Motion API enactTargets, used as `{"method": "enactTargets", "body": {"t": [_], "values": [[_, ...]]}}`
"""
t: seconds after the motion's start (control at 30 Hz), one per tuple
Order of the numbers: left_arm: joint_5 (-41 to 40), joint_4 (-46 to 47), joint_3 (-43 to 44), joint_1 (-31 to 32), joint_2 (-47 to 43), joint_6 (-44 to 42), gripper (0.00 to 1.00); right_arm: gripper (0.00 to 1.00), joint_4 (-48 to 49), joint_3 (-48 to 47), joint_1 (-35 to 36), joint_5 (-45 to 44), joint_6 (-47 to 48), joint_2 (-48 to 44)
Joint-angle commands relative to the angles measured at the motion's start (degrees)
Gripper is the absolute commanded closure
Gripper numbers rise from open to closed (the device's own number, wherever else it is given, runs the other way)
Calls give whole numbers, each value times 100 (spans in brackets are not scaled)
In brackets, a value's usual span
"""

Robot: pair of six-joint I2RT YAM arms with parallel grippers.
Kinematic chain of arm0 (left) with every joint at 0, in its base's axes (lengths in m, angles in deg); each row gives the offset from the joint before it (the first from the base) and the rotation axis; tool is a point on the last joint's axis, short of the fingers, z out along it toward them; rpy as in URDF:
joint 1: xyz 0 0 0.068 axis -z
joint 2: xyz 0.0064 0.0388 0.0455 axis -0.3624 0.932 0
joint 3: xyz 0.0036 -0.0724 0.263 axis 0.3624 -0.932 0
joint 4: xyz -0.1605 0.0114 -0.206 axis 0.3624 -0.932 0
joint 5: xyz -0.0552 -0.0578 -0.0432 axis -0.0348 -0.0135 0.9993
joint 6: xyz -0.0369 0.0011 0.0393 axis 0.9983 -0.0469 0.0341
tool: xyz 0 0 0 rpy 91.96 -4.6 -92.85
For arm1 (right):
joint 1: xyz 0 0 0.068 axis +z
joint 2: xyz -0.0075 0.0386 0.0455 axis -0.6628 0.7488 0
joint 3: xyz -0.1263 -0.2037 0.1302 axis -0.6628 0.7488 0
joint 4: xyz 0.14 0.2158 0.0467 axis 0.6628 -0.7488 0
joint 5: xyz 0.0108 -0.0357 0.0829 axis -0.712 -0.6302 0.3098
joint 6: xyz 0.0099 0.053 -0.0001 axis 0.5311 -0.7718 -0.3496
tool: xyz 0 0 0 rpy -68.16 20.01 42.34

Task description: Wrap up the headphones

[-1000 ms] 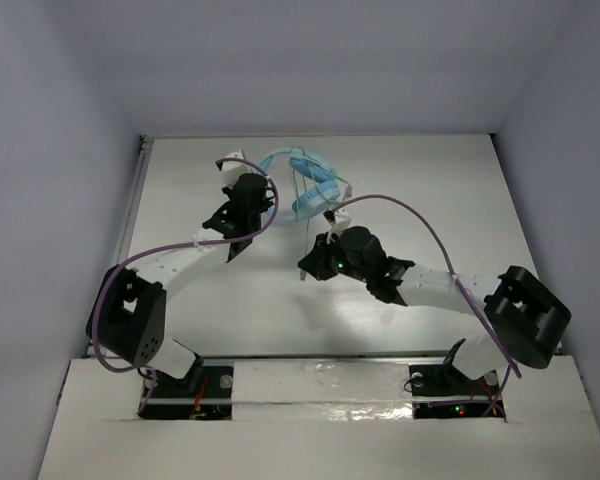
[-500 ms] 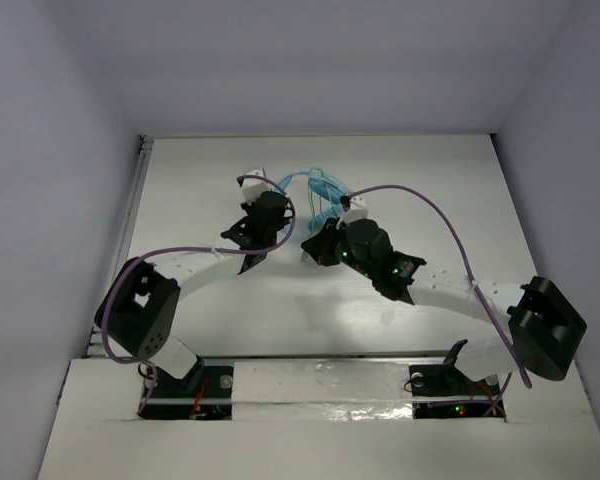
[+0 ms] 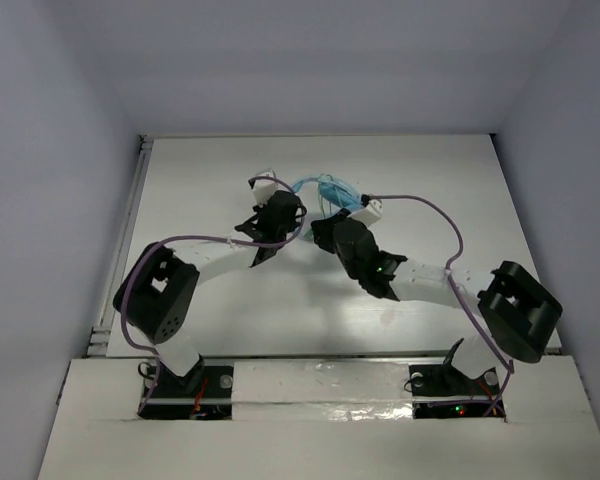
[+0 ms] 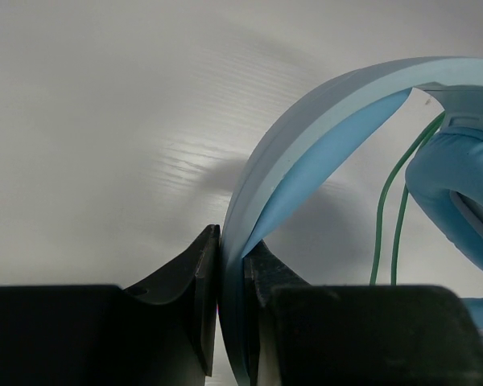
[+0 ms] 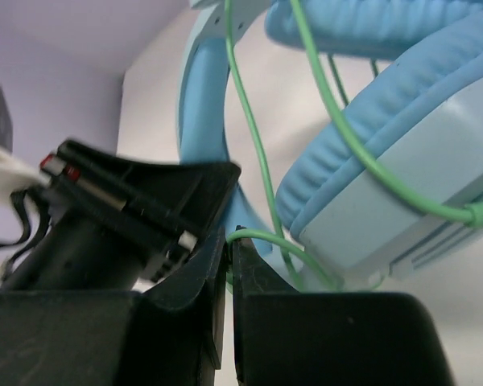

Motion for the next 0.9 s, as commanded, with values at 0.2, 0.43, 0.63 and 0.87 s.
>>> {"method": "enactTargets", "body": {"t": [0.2,0.43,0.63,0.87], "values": [[414,-297,1145,76,422,376,100,100,713,-852,116,-2470,-125,1126],[494,-675,1586,76,695,332,100,97,537,-1309,116,-2963,165,1488],[485,-746,1568,-37,633,306,100,76,634,-1371,169,-2754,359,1611],[555,-763,1647,-310,519,209,100,52,836,-1037,283,-2121,517,1277]]}}
